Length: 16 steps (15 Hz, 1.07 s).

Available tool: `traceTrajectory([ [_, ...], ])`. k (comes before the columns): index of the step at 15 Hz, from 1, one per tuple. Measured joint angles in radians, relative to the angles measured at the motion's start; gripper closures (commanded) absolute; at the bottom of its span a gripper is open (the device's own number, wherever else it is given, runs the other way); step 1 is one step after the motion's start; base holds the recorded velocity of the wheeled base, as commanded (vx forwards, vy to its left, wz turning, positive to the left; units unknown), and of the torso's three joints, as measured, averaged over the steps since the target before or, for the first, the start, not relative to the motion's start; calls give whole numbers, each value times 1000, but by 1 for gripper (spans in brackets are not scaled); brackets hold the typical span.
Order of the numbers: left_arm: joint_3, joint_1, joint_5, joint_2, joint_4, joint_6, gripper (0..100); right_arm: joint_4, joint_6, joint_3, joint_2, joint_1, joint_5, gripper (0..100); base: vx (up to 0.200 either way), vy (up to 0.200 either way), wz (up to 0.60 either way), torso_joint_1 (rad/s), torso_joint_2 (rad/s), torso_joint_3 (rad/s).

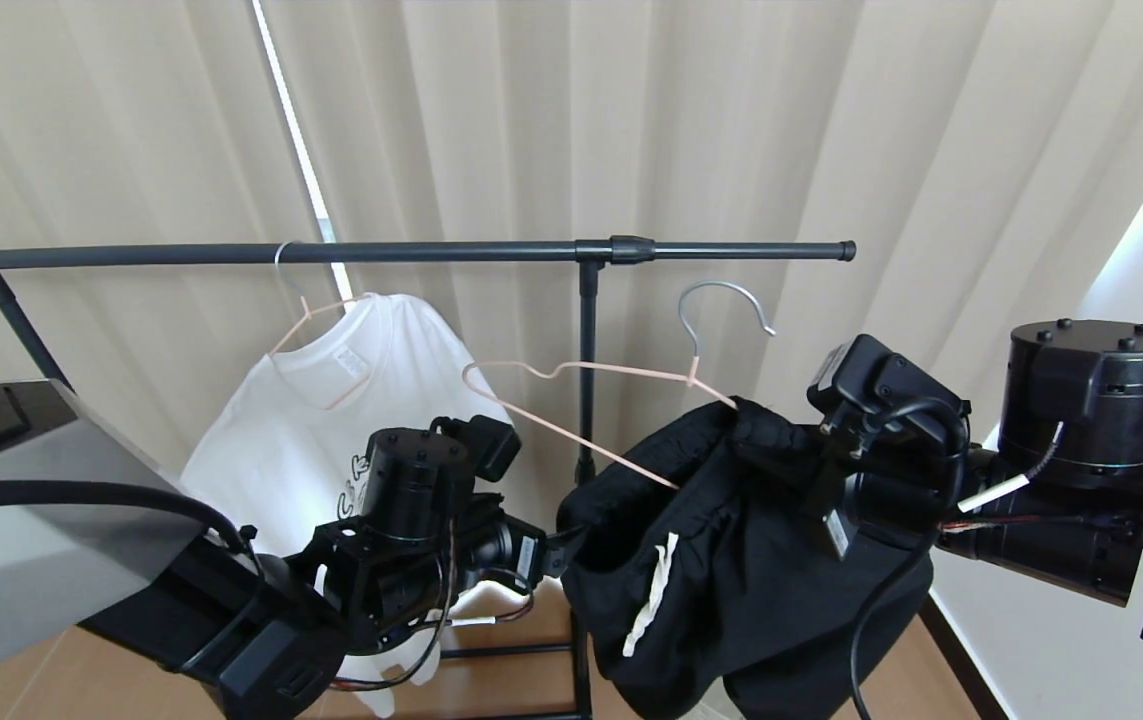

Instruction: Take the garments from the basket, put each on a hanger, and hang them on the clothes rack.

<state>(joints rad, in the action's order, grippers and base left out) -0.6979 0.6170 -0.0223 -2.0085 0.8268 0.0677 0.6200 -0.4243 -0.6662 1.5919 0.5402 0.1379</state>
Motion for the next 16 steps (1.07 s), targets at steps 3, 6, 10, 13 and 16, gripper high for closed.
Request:
traceTrajectory([
  [3, -1, 7, -28, -28, 25, 6, 0, 0, 0, 3, -10, 11, 0, 100, 0, 0, 0, 0, 0, 0],
  [6, -3, 15, -76, -70, 104, 6, 0, 0, 0, 11, -22, 22, 0, 100, 0, 0, 0, 0, 0, 0],
  [10, -1, 20, -79, -98, 108, 6, 100, 0, -1, 14, -31, 25, 0, 100, 0, 0, 0, 0, 0, 0],
  [13, -1, 19, -79, -103, 110, 6, 100, 0, -1, 15, -36, 25, -1, 100, 0, 0, 0, 0, 0, 0],
  [16, -5, 14, -80, -99, 112, 6, 100, -1, 0, 13, -31, 22, 0, 100, 0, 0, 0, 0, 0, 0],
])
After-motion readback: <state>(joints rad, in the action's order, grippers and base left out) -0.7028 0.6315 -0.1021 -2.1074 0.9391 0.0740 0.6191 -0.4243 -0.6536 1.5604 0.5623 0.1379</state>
